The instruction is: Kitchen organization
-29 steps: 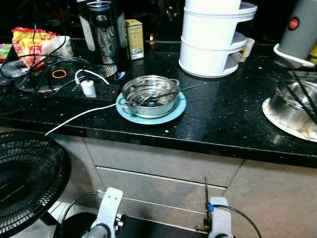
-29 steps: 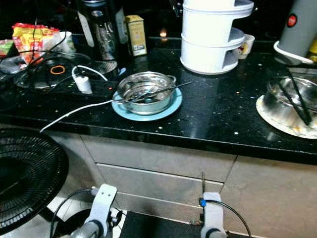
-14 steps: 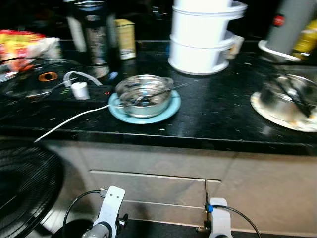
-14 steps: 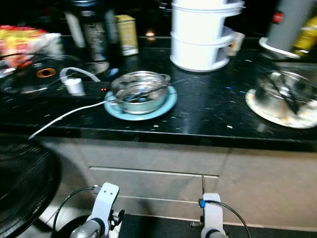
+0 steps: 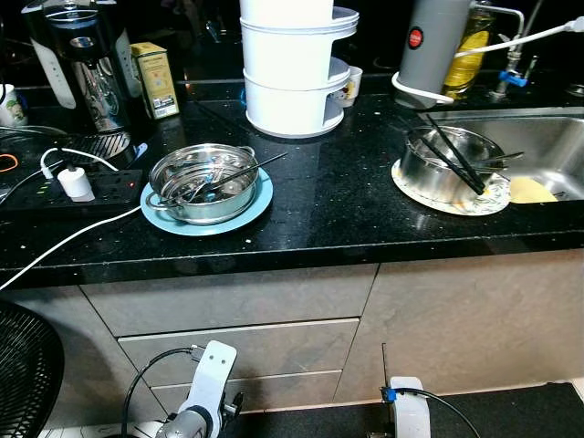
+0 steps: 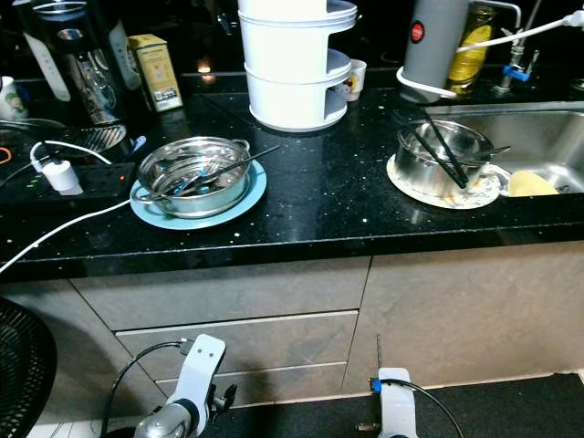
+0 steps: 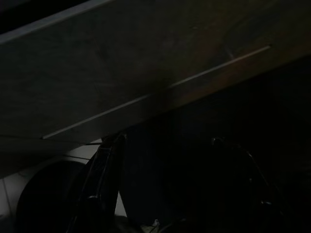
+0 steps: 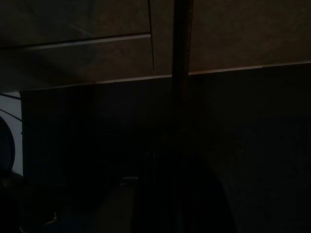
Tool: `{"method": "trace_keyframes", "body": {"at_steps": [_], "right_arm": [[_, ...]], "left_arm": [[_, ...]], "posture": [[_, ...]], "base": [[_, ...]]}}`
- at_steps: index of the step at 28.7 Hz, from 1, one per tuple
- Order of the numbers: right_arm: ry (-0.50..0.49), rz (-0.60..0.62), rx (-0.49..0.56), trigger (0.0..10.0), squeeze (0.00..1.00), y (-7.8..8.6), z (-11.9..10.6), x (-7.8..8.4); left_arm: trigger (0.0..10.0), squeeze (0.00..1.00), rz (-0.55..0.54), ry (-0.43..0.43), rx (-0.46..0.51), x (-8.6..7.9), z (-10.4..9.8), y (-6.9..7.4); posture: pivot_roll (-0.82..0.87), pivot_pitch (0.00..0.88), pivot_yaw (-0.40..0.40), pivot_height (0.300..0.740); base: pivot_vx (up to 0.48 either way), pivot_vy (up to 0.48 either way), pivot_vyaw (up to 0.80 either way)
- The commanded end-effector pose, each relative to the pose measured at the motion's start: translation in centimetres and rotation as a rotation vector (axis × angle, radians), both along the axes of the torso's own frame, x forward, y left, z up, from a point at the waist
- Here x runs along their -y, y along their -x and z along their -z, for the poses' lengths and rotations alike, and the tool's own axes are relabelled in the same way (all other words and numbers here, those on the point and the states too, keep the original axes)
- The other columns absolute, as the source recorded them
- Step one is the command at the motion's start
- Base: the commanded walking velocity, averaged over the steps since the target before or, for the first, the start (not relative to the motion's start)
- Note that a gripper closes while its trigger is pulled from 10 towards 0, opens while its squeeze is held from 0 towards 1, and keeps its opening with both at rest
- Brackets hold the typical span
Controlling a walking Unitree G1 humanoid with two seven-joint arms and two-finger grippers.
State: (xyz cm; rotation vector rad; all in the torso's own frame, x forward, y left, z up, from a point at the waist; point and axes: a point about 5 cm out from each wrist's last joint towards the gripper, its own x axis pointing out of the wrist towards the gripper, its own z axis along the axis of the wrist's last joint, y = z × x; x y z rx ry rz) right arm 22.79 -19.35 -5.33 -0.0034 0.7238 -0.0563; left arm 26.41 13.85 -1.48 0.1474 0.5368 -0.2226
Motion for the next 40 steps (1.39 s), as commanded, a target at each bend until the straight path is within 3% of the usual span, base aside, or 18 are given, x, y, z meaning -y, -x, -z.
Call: {"method": "trace_keyframes", "body": {"at_steps": [1,7,14,40], "right_arm": [[-0.002,-0.003,-0.006,10.0,0.00,0.20,0.14,-0.08],[0.003,-0.018,0.010,10.0,0.00,-0.37,-0.24,-0.07],[0.008,-0.023,0.011,10.0,0.00,-0.41,-0.28,-0.01],[0.015,-0.034,0.022,10.0,0.00,-0.58,-0.46,0.13]], "left_arm": [[10.0,0.00,-0.029,-0.007,-0.029,-0.54,0.70,0.63],[10.0,0.00,-0.091,-0.037,-0.035,-1.44,0.77,0.52],[10.0,0.00,-0.079,-0.033,-0.031,-1.22,0.68,0.36],[10.0,0.00,-0.098,-0.013,-0.027,-1.08,0.65,0.27]], "posture": [[-0.09,0.159,0.018,0.740],[-0.09,0.160,0.008,0.740],[-0.10,0.161,0.006,0.740],[-0.11,0.163,0.000,0.740]], "base": [[0.000,0.000,0.00],[0.000,0.000,0.00],[0.000,-0.089,0.00],[0.000,-0.449,0.00]]}}
